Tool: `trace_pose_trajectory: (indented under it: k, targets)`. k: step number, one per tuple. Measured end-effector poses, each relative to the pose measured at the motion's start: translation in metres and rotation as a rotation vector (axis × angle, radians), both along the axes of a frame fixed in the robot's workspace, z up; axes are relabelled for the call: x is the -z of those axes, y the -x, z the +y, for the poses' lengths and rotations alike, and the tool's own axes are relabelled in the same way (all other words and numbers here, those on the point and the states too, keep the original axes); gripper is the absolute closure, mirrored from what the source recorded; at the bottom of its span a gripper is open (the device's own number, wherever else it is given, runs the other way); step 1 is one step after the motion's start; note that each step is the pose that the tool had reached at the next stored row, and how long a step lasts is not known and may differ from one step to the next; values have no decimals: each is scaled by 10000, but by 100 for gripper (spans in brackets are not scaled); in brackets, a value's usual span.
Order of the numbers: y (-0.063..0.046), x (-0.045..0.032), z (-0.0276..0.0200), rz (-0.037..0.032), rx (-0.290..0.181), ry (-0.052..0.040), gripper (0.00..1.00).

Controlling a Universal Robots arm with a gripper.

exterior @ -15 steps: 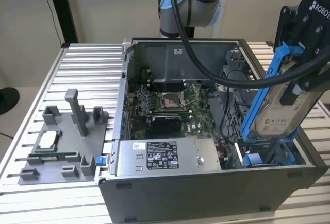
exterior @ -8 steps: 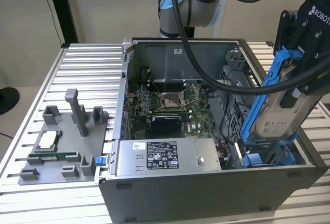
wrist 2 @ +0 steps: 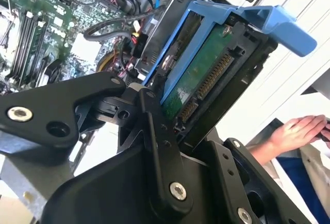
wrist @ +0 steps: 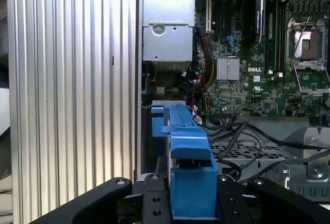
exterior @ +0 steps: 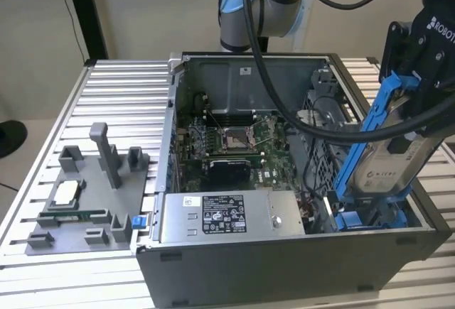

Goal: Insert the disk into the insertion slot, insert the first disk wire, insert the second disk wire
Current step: 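Insert the disk into the insertion slot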

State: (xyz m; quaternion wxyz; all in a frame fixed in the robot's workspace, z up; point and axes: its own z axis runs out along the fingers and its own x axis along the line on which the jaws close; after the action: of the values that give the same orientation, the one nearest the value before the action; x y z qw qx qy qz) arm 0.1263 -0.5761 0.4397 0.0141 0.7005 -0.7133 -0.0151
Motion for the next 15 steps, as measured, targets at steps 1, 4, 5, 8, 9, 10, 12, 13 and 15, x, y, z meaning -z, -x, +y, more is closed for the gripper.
trace_pose_trajectory:
  k: [1, 4, 5, 8, 9, 10, 12, 13, 15]
  targets:
    - [-3, 10, 0, 0, 0, 1, 100]
    - [-8, 35, 0, 0, 0, 1, 100]
    - [-8, 43, 0, 0, 0, 1, 100]
    - [-8, 47, 0, 0, 1, 1, 100]
    - [-8, 47, 0, 0, 0, 2, 100]
    - [-8, 49, 0, 0, 0, 1, 100]
    - [-8, 69, 0, -1, 0, -4, 100]
    - [-8, 85, -1, 0, 0, -14, 100]
    - [-8, 116, 0, -1, 1, -39, 100]
